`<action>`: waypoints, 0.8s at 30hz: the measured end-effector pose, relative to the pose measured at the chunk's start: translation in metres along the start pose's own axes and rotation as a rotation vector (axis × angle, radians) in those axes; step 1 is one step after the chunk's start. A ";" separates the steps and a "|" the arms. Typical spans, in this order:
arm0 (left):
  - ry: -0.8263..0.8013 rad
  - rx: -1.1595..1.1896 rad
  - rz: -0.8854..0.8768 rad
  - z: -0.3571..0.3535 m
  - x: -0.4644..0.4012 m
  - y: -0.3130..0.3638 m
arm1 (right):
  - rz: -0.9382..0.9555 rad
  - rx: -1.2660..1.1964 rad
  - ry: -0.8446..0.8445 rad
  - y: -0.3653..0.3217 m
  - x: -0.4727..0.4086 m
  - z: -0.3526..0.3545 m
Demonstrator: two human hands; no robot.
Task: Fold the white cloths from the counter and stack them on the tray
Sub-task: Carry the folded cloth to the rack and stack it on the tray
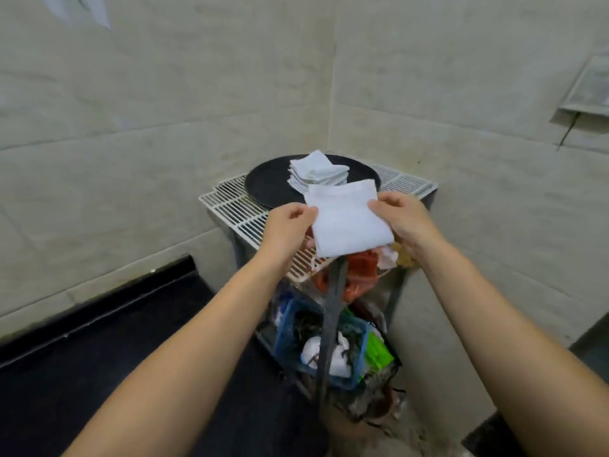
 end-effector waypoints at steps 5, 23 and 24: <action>0.098 0.059 0.044 -0.026 -0.095 0.022 | 0.133 0.114 -0.109 -0.019 -0.138 -0.019; 0.489 -0.064 0.231 -0.032 -0.218 -0.026 | 0.251 0.422 -0.511 0.028 -0.308 -0.103; 0.490 -0.075 0.244 -0.033 -0.218 -0.029 | 0.252 0.432 -0.509 0.031 -0.310 -0.103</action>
Point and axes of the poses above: each hand's wrist, its own x-axis away from the middle knuckle, its own z-axis out of the back of the hand, y = z × x, the point moved 5 cm from there along -x, towards the middle knuckle, and after that the axes turned 4 degrees about y, right-handed, at the moved point
